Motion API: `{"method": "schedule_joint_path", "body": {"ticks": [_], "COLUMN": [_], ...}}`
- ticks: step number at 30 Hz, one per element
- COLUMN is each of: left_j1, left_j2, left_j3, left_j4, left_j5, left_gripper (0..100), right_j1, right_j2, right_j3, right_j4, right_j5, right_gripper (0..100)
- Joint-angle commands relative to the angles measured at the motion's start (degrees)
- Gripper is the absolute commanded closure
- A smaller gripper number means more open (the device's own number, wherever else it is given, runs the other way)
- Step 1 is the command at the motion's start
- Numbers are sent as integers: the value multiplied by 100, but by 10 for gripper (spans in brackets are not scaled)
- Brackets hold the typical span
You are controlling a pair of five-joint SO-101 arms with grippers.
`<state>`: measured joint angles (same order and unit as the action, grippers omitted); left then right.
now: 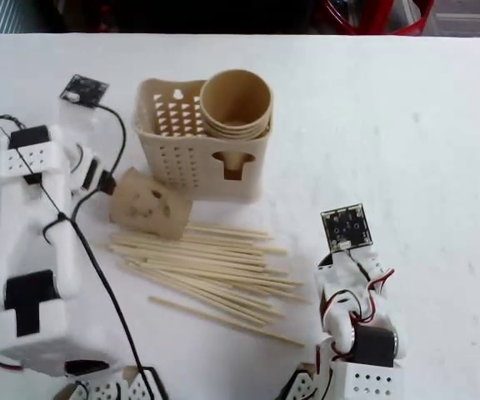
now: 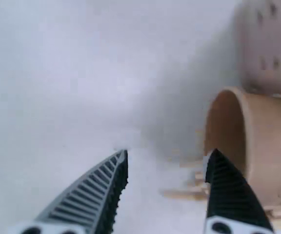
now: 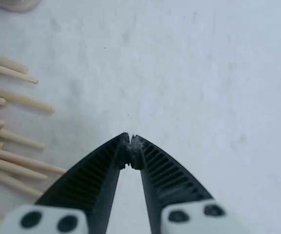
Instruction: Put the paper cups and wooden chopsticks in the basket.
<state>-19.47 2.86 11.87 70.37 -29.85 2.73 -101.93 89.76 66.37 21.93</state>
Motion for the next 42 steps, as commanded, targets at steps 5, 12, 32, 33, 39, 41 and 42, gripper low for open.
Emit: {"method": "schedule_joint_path", "body": {"ticks": [5,12,32,33,39,41,42], "left_j1": [1068,1411,1490,1490,1411,1455,1481], "left_j2": [-2000,-2571,-2545,-2545,-2545,-2545,-2545], "left_j3": [-44,-97,1635,1697,2119,2303,2400], "left_j4": [1433,1679,1108,985,246,185,132], "left_j5": [-35,246,-545,-545,-844,-1196,-1292], "left_gripper": [736,737,674,674,673,673,673], "right_j1": [-40,-13,-40,-40,-40,-40,-40], "right_j2": [-57,-57,-57,-57,-57,-57,-57], "right_j3": [-26,-26,18,18,18,18,18], "right_j4": [-92,-92,-101,-101,-101,-101,-101], "right_j5": [70,70,79,79,79,79,79], "right_gripper": [979,979,980,980,980,980,980]}}
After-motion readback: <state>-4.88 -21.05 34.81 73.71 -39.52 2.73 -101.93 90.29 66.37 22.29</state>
